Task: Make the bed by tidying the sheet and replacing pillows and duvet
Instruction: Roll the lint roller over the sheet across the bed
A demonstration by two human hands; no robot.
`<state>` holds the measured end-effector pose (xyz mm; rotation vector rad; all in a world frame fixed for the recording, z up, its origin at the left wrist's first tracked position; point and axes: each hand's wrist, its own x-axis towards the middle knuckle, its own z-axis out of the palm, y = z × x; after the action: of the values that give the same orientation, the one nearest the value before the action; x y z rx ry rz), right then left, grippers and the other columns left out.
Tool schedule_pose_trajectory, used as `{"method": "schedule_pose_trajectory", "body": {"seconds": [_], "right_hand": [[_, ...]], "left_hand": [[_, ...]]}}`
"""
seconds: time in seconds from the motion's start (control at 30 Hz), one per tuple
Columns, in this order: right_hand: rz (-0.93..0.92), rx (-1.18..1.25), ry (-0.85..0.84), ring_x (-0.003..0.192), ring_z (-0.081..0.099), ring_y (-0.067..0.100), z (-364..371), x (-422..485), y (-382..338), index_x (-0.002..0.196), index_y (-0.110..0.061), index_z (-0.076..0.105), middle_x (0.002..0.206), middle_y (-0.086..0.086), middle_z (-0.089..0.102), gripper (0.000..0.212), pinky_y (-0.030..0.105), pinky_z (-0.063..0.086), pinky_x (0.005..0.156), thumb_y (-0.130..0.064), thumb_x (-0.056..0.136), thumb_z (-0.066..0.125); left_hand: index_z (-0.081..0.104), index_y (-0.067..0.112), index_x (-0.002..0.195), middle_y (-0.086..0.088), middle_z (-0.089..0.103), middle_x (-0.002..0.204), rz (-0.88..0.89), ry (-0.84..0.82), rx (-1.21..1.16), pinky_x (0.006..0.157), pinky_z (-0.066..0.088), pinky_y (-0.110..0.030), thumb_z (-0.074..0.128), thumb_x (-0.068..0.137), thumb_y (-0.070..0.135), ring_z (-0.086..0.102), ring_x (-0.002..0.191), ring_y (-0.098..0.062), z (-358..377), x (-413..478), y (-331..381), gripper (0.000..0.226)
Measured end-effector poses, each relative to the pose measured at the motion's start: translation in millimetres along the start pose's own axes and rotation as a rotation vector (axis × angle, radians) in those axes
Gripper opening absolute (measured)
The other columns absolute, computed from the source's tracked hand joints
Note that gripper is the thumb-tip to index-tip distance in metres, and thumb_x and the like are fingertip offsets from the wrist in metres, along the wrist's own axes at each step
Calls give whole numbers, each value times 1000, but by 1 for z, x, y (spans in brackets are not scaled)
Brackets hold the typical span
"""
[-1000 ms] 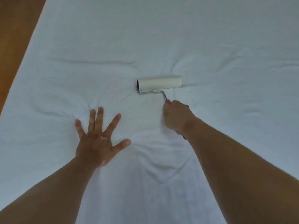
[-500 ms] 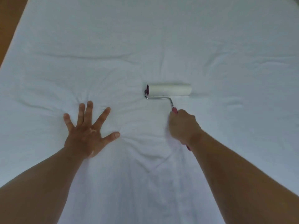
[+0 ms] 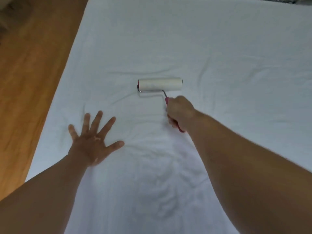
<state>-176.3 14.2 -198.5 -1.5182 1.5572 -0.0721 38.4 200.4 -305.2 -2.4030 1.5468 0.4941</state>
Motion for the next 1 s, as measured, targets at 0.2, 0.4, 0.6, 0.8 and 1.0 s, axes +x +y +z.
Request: {"method": "schedule_pose_trajectory", "body": {"seconds": [0.2,0.4,0.6,0.8,1.0], "right_hand": [[123,31,14,44,50,23,49,-7,21,71,-17,49,61,11,55,48,20,36,44,-48,104,32],[298,104,0,42,47,25,68,-88,75,65,-17,50,54,6,54,59,29,38,48,-66,95,35],[287,77,92,35,42,19,70,-20,31,74,-9,50,58,14,55,56,20,38,45,-57,97,35],[157,-155,108,54,56,25,87,-124,103,64,-27,52,71,7,61,56,23,42,49,-65,98,28],[222,-229,39,64,59,27,86,-154,110,75,-22,58,75,9,63,56,24,48,54,-59,102,25]], "left_hand": [[-38,55,140,13,-48,153,43,36,-65,114,-9,-72,-9,68,99,-39,146,-25,21,17,-8,90],[-39,54,140,10,-46,155,82,20,-96,112,-8,-75,-10,68,98,-38,146,-28,19,21,-11,89],[-41,55,138,11,-48,153,96,12,-109,112,-11,-74,-8,67,99,-40,145,-28,23,23,-12,89],[-36,56,141,12,-46,154,104,0,-114,112,-11,-74,-7,64,101,-39,146,-27,19,23,-15,94],[-32,56,144,12,-42,157,100,32,-117,114,-11,-72,-4,66,101,-35,148,-27,16,16,-14,94]]}}
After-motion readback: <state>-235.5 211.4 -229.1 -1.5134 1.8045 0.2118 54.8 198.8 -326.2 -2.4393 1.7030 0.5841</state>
